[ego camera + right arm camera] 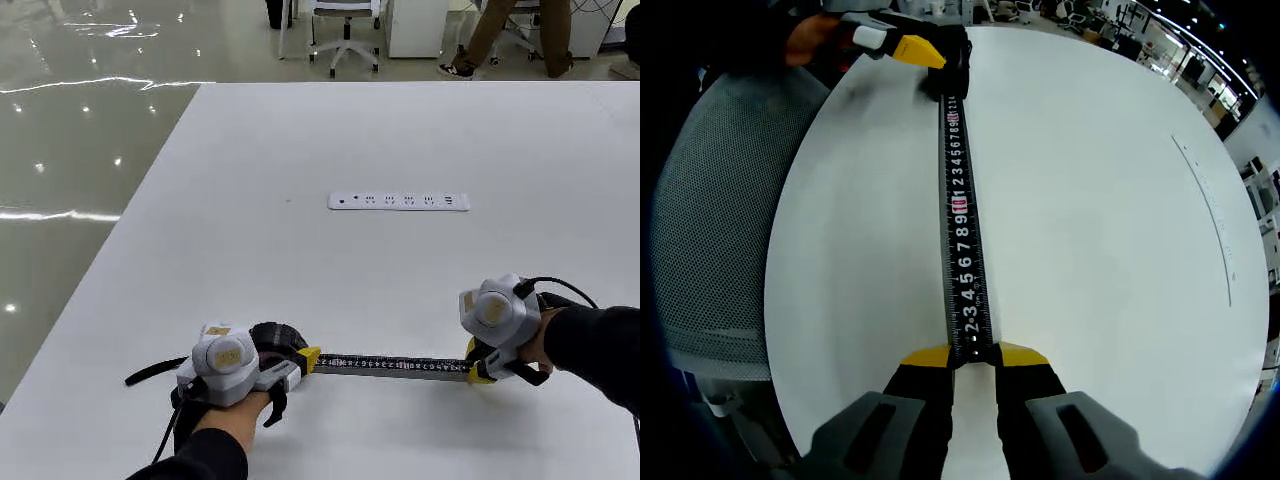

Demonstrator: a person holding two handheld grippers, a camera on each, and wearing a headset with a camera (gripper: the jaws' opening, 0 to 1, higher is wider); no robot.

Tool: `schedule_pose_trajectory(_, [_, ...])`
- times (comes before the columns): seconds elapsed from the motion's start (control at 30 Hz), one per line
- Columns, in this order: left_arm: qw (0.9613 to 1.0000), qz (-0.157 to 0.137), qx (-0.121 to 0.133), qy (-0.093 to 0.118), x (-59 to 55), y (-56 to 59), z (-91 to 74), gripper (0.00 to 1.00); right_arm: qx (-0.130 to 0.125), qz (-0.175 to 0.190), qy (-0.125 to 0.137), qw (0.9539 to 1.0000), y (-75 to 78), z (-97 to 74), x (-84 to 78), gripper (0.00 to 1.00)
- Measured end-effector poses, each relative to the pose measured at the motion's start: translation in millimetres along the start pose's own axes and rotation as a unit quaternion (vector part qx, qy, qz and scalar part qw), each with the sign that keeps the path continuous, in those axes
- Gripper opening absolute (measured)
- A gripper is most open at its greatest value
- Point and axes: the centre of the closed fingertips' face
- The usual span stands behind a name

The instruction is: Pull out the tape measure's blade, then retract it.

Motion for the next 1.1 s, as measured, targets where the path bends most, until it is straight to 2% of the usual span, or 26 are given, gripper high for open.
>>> schedule_pose_trajectory(0.03, [1.0000,-0.007,0.001,-0.007,-0.9,0.9,1.8,0.76,0.000,0.003,0.001,1.0000,0.2,0.0,-0.3,0.11])
schedule_pose_trajectory(0.1, [0.9984,-0.046,0.000,-0.032,-7.3,3.7,3.1,0.67,-0.001,0.008,0.002,1.0000,-0.3,-0.5,0.4,0.11])
schedule_pose_trajectory(0.13, [0.9991,-0.032,0.018,-0.024,-3.2,-3.6,4.8,0.64,-0.001,0.009,0.002,1.0000,-0.2,-0.5,0.3,0.11])
schedule_pose_trajectory(0.2, [0.9990,-0.031,0.014,-0.030,-5.1,-1.6,4.5,0.63,-0.003,0.013,0.002,0.9999,0.1,-0.6,0.2,0.11])
schedule_pose_trajectory(0.37, [0.9985,-0.012,0.030,-0.045,-7.6,-0.6,4.2,0.62,-0.003,0.016,0.007,0.9998,0.0,-0.7,0.0,0.11])
schedule_pose_trajectory(0.53, [0.9977,0.008,0.034,-0.058,-9.6,-2.0,5.6,0.61,-0.002,0.017,0.006,0.9998,0.4,-0.4,-0.5,0.11])
schedule_pose_trajectory(0.83, [0.9981,0.006,0.032,-0.052,-10.5,-2.1,4.0,0.61,-0.003,0.020,0.008,0.9998,1.0,0.2,-0.9,0.11])
schedule_pose_trajectory(1.0, [0.9979,0.002,0.030,-0.058,-11.9,-1.9,3.1,0.61,-0.007,0.025,0.018,0.9995,1.4,0.4,-0.9,0.11])
schedule_pose_trajectory(1.1, [0.9978,0.001,0.029,-0.060,-12.0,-2.0,3.7,0.60,-0.007,0.019,0.012,0.9997,1.1,0.9,0.2,0.11])
Point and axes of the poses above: the centre of the closed fingertips' face, and the gripper's own axes: z roughly forward along the fingers, y roughly to its right, x roughly out of its top, and after that the axes turned 10 degrees about -z, right-handed
